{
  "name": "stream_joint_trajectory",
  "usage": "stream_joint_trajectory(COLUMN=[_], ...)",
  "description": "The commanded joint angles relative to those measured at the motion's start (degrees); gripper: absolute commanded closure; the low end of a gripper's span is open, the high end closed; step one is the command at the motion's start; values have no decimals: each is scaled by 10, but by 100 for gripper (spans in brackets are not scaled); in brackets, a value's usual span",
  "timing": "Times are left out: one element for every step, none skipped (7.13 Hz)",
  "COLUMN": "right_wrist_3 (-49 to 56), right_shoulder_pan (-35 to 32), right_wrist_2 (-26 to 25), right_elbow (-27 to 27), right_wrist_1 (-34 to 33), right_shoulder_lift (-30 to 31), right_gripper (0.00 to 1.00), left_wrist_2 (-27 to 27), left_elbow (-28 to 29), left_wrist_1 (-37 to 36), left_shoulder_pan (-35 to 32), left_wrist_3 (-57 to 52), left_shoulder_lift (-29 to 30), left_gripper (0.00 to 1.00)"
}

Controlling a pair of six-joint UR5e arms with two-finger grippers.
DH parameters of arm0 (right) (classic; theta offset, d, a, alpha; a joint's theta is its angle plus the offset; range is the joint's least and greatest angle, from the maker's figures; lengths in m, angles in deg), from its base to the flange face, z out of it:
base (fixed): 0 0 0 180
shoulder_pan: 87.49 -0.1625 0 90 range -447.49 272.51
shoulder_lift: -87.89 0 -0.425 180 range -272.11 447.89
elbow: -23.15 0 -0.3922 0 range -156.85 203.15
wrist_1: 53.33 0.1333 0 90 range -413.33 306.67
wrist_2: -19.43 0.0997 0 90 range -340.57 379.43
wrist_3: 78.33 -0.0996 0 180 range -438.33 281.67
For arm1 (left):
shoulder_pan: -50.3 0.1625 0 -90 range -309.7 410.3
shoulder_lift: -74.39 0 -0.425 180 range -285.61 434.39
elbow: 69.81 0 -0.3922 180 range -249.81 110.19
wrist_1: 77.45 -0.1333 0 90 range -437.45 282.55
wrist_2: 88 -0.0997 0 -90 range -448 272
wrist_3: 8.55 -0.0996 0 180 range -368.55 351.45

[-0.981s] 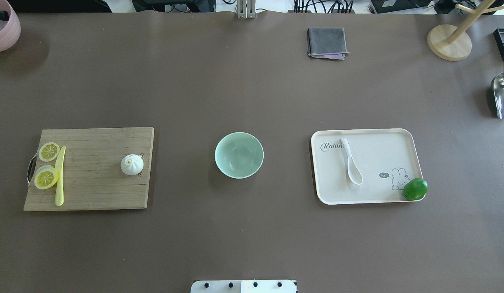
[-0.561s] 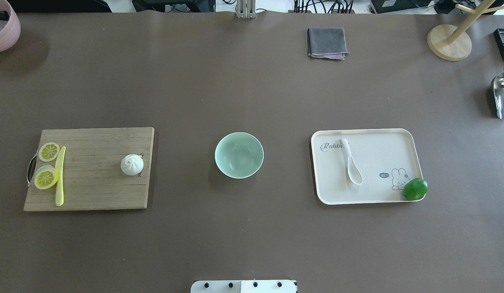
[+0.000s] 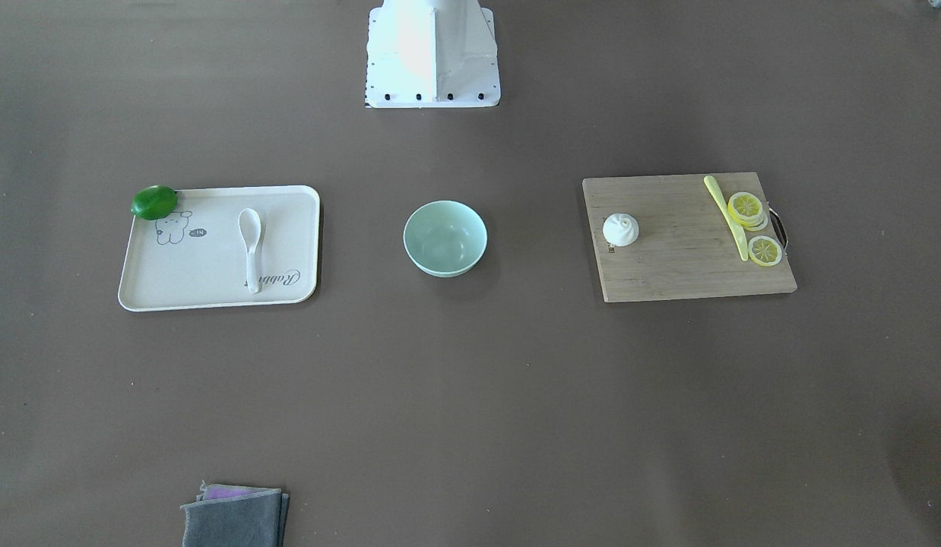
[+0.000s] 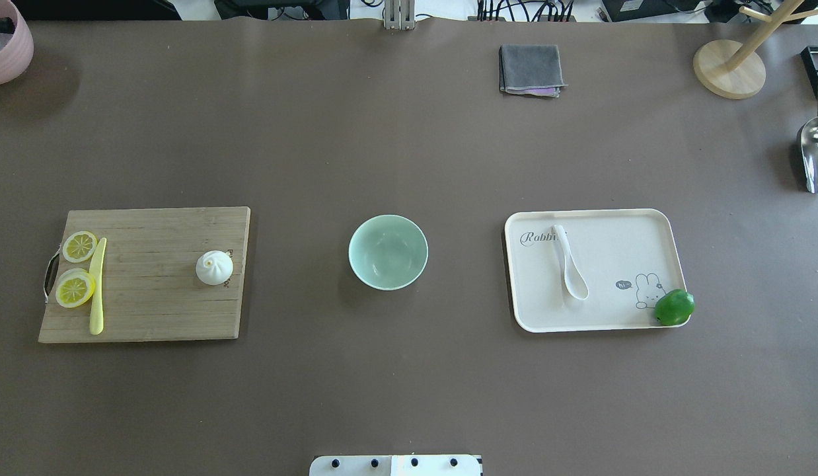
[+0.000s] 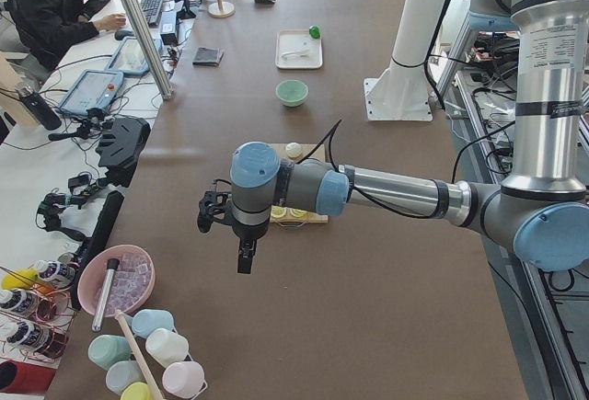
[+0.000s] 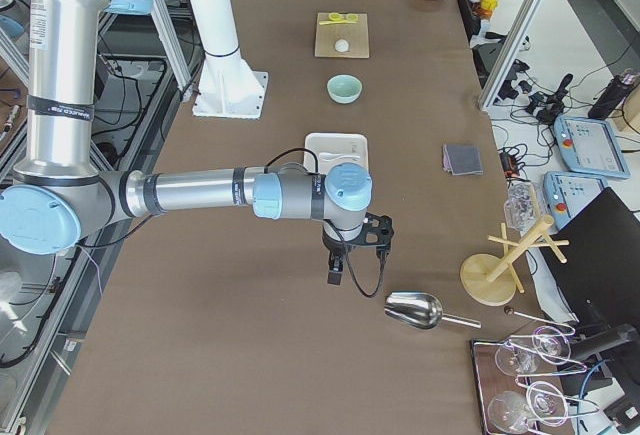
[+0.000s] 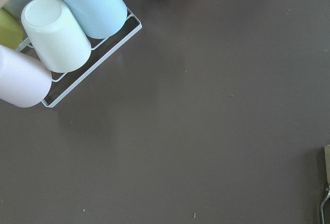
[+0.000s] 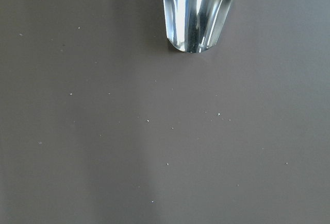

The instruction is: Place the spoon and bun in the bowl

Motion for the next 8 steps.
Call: stream_joint_trajectory(right_wrist_3=[-5, -4, -4, -22, -36, -58, -125, -210], right_shoulder_pan=[7, 36, 81, 96, 113, 131, 166, 210], right_wrist_2=[55, 61, 62, 75, 110, 103, 88, 57], right_elbow=[-2, -13, -27, -57, -72, -74, -65, -60], right_wrist_1=[47, 102, 185, 254, 271, 272, 274, 274], right_shoulder_lift=[-52, -57, -56, -55, -64, -85, -103, -132], right_gripper=[0, 0, 0, 0, 0, 0, 0, 0], left_wrist_2=[9, 36, 39, 39, 39, 32, 33, 32], left_elbow=[-13, -4, -11, -14, -8, 0, 6, 1], left_wrist_1=[45, 69, 96, 143, 212, 242, 244, 244], left_shoulder_pan=[79, 162, 197, 222, 244, 273, 291, 303], left_wrist_3=[2, 3, 11, 104, 173, 212, 248, 304], left_shoulder_lift=[44, 89, 106, 110, 113, 119, 136, 157], left_gripper=[2, 2, 2, 2, 2, 2, 2, 2])
